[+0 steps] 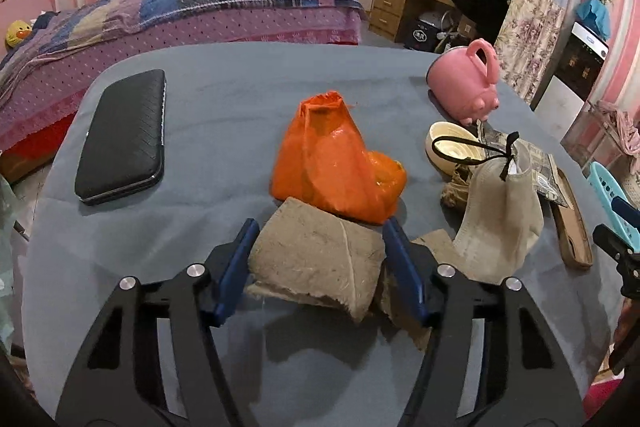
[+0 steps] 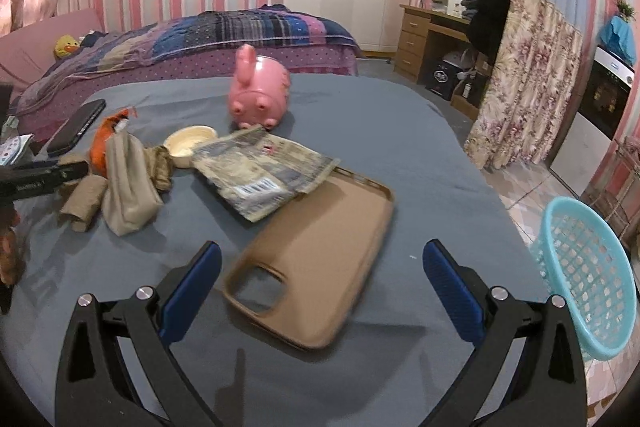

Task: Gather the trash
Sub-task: 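Grasp a cardboard tube with the left tool while the right tool grasps the cloth bag, then carry the tube and beige cloth bag over the light-blue basket and release both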

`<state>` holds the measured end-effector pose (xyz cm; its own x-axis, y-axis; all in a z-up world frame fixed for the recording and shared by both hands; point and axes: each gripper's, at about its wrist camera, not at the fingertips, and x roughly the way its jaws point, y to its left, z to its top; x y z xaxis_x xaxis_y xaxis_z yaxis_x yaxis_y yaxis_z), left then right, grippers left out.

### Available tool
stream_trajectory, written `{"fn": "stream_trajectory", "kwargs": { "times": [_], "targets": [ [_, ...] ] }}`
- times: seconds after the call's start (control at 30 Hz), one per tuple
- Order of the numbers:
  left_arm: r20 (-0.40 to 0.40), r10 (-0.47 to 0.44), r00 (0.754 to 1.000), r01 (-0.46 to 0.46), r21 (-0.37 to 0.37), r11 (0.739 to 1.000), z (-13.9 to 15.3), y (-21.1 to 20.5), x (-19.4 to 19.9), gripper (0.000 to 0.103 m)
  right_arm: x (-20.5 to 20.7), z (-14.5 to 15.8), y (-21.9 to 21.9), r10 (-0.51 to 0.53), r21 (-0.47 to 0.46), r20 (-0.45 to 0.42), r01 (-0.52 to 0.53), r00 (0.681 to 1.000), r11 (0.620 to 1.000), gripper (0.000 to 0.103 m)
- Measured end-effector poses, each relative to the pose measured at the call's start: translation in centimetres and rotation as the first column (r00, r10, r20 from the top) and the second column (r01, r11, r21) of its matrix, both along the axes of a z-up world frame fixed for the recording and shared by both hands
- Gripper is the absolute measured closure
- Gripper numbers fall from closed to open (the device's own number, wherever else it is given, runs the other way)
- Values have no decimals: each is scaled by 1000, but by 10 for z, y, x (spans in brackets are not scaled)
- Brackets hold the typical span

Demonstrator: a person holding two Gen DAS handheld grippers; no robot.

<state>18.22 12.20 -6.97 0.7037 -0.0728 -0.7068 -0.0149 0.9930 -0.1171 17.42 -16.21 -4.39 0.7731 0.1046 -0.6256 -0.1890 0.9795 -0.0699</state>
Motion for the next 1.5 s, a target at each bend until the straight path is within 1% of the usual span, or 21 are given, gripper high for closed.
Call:
{"fn": "stream_trajectory", "kwargs": {
  "times": [0.07, 0.2, 0.27, 0.37, 0.47, 0.53, 0.57, 0.6, 0.63, 0.67, 0.73, 0.8, 0.83, 0.9, 1.03, 1.13, 1.23, 1.37, 1.5],
  "targets": [
    [22, 9, 1000, -9, 16, 1000, 4, 0, -5, 46, 1, 1, 14, 29, -6, 1, -29, 1000, 1000, 5],
    [59, 48, 997, -50, 32, 998, 16, 11, -18, 46, 4, 0, 49, 118, -21, -9, -118, 993, 993, 5],
    [83, 80, 993, -84, 46, 995, 24, 21, -26, 46, 6, -2, 66, 154, -26, -14, -154, 988, 988, 5],
    [94, 119, 988, -123, 37, 992, 31, 34, -36, 46, 14, -8, 90, 202, 3, -48, -202, 978, 979, 6],
    [102, 151, 983, -154, 23, 988, 35, 47, -46, 46, 21, -12, 105, 224, 24, -68, -223, 972, 975, 13],
    [106, 169, 980, -172, 23, 985, 37, 52, -49, 46, 27, -18, 116, 245, 30, -95, -244, 965, 969, 29],
    [106, 176, 979, -179, 20, 984, 37, 54, -49, 46, 30, -21, 120, 260, 37, -108, -257, 960, 966, 34],
    [104, 180, 978, -183, 17, 983, 37, 55, -50, 46, 30, -24, 124, 290, 50, -117, -286, 950, 957, 48],
    [103, 186, 977, -189, 17, 982, 38, 56, -49, 46, 28, -24, 126, 301, 42, -111, -298, 947, 954, 57],
    [104, 189, 976, -192, 20, 981, 38, 55, -49, 46, 26, -23, 126, 306, 38, -101, -304, 947, 952, 59],
    [114, 191, 975, -195, 28, 980, 41, 53, -49, 46, 21, -20, 122, 327, 52, -87, -323, 941, 945, 71],
    [124, 188, 974, -193, 29, 981, 44, 51, -50, 46, 15, -13, 112, 320, 53, -67, -317, 945, 947, 77],
    [130, 184, 974, -190, 28, 981, 47, 48, -49, 46, 13, -9, 104, 308, 59, -51, -305, 950, 950, 78],
    [142, 178, 974, -183, 29, 983, 51, 43, -49, 46, 10, 0, 86, 287, 82, -35, -284, 957, 955, 78],
    [171, 153, 973, -162, 39, 986, 62, 25, -46, 46, -3, 18, 45, 221, 69, 18, -222, 975, 973, 78],
    [180, 126, 976, -135, 41, 990, 67, 8, -43, 46, -10, 27, 10, 166, 53, 32, -168, 986, 984, 78],
    [193, 98, 976, -108, 45, 993, 71, -13, -40, 46, -11, 31, -26, 107, 58, 37, -110, 994, 992, 78],
    [205, 57, 977, -68, 50, 996, 75, -42, -34, 46, -13, 38, -69, 40, 56, 51, -42, 998, 998, 78],
    [214, 19, 977, -33, 58, 998, 79, -69, -29, 46, -11, 41, -97, -4, 49, 65, 1, 998, 999, 78]
  ]
}}
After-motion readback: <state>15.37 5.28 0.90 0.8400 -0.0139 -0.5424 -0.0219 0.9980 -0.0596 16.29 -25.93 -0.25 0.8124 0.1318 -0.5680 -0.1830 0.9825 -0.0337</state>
